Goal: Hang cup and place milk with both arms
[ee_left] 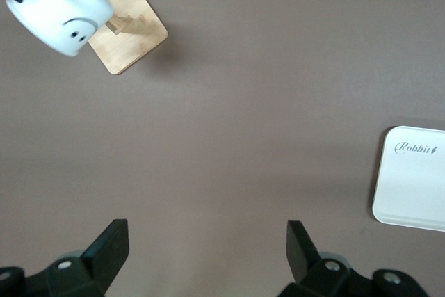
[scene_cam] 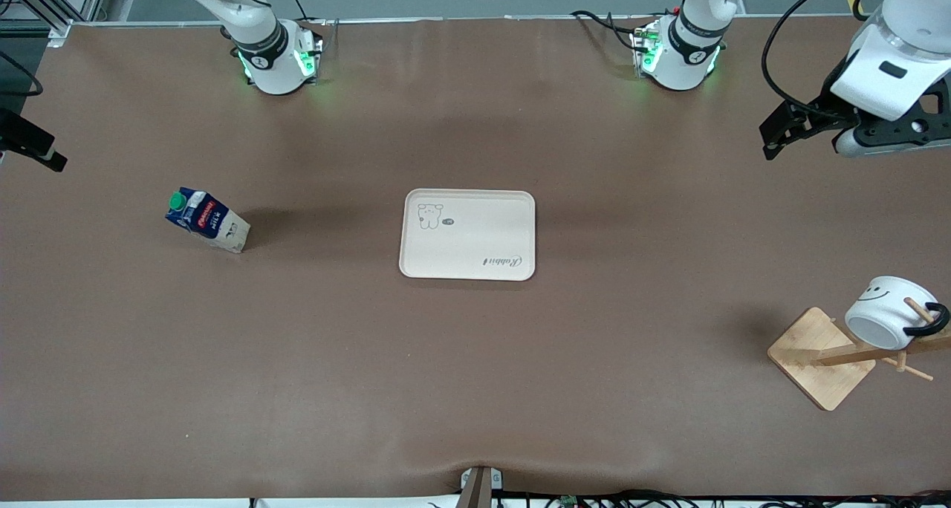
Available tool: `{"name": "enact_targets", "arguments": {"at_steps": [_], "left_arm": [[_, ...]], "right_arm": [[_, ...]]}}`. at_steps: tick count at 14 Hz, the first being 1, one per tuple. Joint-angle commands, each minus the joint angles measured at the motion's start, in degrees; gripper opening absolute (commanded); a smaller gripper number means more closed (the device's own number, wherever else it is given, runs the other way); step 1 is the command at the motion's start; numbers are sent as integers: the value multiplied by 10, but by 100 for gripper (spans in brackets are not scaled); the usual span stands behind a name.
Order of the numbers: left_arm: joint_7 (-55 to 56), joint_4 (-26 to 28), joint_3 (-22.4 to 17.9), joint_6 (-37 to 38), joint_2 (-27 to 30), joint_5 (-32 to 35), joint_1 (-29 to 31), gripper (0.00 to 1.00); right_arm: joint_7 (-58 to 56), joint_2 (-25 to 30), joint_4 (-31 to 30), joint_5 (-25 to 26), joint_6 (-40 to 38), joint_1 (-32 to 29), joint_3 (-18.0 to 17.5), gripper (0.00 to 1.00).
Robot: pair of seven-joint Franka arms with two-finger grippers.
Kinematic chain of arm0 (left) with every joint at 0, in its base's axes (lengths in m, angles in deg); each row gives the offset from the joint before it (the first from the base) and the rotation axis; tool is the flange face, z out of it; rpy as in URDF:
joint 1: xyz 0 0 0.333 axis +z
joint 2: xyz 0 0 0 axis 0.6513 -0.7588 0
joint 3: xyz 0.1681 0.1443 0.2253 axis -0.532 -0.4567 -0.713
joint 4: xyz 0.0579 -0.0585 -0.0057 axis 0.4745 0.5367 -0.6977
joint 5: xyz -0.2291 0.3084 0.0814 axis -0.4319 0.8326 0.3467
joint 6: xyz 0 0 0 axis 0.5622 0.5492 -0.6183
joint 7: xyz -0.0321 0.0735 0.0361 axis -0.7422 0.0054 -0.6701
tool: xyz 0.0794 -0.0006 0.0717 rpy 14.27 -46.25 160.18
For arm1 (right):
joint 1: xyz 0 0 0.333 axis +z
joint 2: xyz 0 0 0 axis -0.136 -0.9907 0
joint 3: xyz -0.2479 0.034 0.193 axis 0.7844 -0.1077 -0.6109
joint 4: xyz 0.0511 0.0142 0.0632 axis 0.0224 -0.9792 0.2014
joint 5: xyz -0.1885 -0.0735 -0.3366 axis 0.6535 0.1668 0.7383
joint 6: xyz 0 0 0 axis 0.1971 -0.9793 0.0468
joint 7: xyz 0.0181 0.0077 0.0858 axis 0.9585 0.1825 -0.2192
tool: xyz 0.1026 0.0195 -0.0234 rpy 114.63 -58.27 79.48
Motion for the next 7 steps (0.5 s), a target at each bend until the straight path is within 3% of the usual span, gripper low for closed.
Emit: {"name": "enact_targets", "arguments": {"at_steps": [1, 7], "left_arm": [[-13, 15, -20, -1, 17, -18, -15, 100], [-15, -32, -17, 39, -3, -33, -13, 100]], "right_arm": [[4, -11, 17, 3, -23, -2, -2, 100], [2, -11, 18, 3, -39, -3, -3, 100]]}}
